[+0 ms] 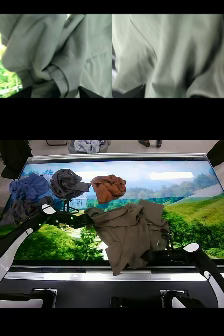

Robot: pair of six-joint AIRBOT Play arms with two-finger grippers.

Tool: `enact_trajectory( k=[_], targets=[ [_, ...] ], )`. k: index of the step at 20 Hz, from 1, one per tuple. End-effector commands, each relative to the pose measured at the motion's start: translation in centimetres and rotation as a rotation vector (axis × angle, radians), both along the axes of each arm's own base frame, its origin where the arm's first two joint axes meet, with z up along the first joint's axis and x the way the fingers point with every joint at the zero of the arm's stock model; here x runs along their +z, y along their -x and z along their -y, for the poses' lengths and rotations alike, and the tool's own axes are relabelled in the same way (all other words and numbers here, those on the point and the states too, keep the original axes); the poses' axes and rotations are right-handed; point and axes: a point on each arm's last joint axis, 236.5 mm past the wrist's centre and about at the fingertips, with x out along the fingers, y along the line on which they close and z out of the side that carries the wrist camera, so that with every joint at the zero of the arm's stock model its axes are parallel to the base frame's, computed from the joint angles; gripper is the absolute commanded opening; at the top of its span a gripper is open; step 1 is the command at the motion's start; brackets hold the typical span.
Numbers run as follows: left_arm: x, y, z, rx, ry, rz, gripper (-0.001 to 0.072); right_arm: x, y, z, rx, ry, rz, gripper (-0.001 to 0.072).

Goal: Fold the shirts.

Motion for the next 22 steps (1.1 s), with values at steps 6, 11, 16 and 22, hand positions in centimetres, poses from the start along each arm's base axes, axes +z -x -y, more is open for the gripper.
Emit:
enact_trajectory(
  k=[6,11,16,22],
  targets=[
    [0.7,-2.0,0.6,-0.023,-0.019,0.103,0.0029,-0.3,-1.8,0.6,0.034,0.125,0.068,0.004],
    [7.4,-2.4,-4.2,-0.136,-0.154,0.266,0.0028,8.4,-10.2,12.1,0.281,0.684,0.309,0.0042],
    [10.3,1.7,-14.2,-0.061,-0.383,0.19,0.0029,20.9,-17.3,22.0,-0.017,0.92,0.56,0.0042],
    [7.5,4.3,-9.6,-0.041,-0.165,0.077,0.0028,18.8,-16.5,18.0,0.018,0.667,0.512,0.0043]
  ],
)
